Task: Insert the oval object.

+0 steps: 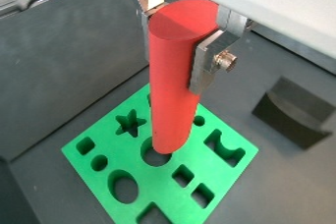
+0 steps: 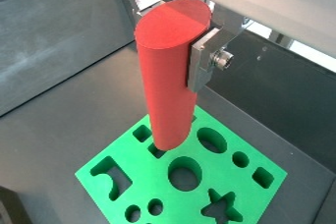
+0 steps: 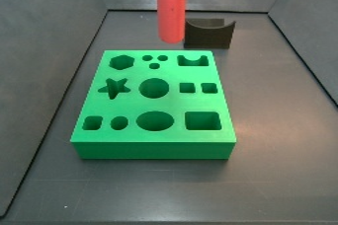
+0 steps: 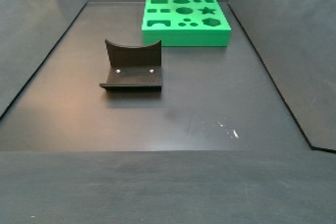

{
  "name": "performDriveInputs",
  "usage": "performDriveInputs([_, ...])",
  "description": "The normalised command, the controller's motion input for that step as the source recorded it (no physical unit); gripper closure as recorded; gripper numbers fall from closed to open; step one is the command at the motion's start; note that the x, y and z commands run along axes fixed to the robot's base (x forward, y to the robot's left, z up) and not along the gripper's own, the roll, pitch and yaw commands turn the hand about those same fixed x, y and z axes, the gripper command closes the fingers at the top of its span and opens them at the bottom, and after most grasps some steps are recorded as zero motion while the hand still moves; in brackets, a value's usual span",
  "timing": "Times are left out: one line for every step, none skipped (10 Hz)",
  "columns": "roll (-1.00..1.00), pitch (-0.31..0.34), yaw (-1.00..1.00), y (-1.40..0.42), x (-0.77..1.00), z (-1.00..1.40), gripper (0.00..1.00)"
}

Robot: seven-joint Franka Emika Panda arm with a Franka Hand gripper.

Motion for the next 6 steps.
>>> performDriveInputs([0.0, -0.099, -0.9, -0.28, 0.0, -0.37, 1.0])
performDriveInputs([0.12, -0.15, -0.65, -0.62, 0.0, -0.68, 1.0])
performDriveInputs([0.14, -0.144, -0.64, -0.65, 0.01, -0.71, 1.0])
performDriveInputs([0.13, -0.129, -0.65, -0.65, 0.0, -0.67, 1.0])
performDriveInputs([0.12, -0.109, -0.66, -0.63, 0.0, -0.65, 1.0])
performDriveInputs([0.12, -0.014, -0.78, -0.44, 0.01, -0.53, 1.0])
